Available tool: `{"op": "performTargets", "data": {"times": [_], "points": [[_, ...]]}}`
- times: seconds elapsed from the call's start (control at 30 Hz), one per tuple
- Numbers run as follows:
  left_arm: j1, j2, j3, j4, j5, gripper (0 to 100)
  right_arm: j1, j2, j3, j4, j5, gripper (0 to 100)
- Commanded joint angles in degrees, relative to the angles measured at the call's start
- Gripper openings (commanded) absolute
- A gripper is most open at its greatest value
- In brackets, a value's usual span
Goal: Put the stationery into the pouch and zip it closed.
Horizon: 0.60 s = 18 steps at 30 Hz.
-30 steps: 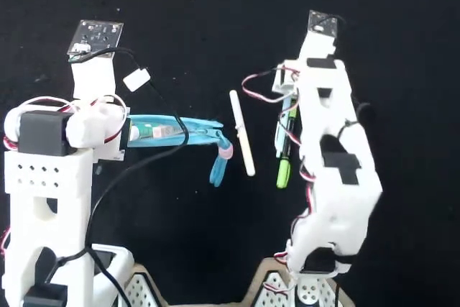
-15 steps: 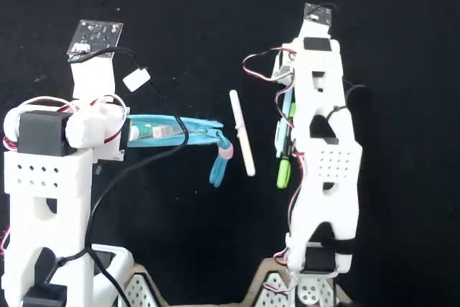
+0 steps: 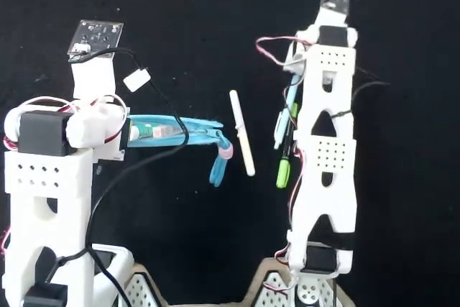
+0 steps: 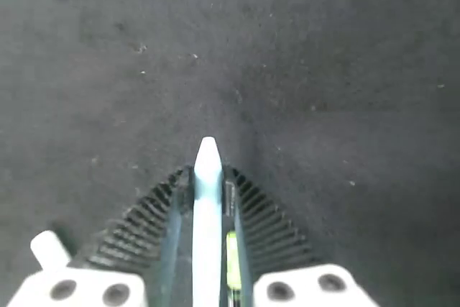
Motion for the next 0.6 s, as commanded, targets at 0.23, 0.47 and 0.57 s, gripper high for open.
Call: {"op": "performTargets", "data": {"times": [0.23, 0.47, 0.57], "points": [[0.31, 0.44, -0.04, 0.0, 0.0, 3, 0.62, -6.9, -9.71, 6.24, 4.66, 1.0], [0.13, 0.44, -0.04, 0.0, 0.0, 3, -0.18, -29.49, 11.82, 6.15, 5.01, 1.0], [0.31, 0.44, -0.04, 0.0, 0.0, 3, -1.67, -41.98, 25.19, 6.07, 5.1, 1.0]]}}
